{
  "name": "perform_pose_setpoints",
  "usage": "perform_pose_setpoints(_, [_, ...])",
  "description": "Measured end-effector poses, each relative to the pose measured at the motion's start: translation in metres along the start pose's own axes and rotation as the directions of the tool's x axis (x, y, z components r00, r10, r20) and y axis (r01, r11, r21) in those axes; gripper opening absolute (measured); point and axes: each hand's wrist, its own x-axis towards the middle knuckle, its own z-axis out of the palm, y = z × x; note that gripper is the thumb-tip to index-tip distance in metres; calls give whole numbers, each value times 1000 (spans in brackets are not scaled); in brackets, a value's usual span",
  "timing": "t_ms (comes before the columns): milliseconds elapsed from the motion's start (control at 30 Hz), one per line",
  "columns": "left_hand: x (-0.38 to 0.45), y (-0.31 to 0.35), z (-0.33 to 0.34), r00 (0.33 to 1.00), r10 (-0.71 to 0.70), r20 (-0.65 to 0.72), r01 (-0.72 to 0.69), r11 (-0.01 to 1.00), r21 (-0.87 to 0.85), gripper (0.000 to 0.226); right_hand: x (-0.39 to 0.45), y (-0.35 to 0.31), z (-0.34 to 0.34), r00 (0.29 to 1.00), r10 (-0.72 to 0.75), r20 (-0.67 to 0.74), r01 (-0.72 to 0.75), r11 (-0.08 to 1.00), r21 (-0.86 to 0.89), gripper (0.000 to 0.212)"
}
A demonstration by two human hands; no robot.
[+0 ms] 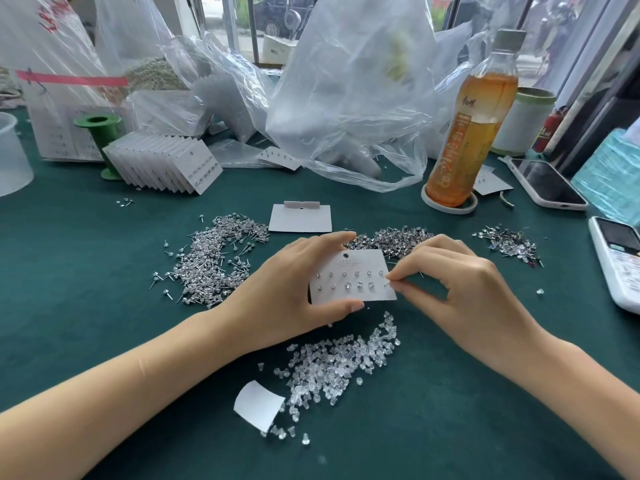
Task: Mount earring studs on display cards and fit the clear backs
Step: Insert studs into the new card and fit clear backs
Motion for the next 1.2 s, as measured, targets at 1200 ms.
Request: perform_pose_setpoints(1200, [-2, 3, -1, 998, 4, -69, -9, 997, -76, 74, 8, -9, 5, 792, 553, 259, -598, 616, 513, 51])
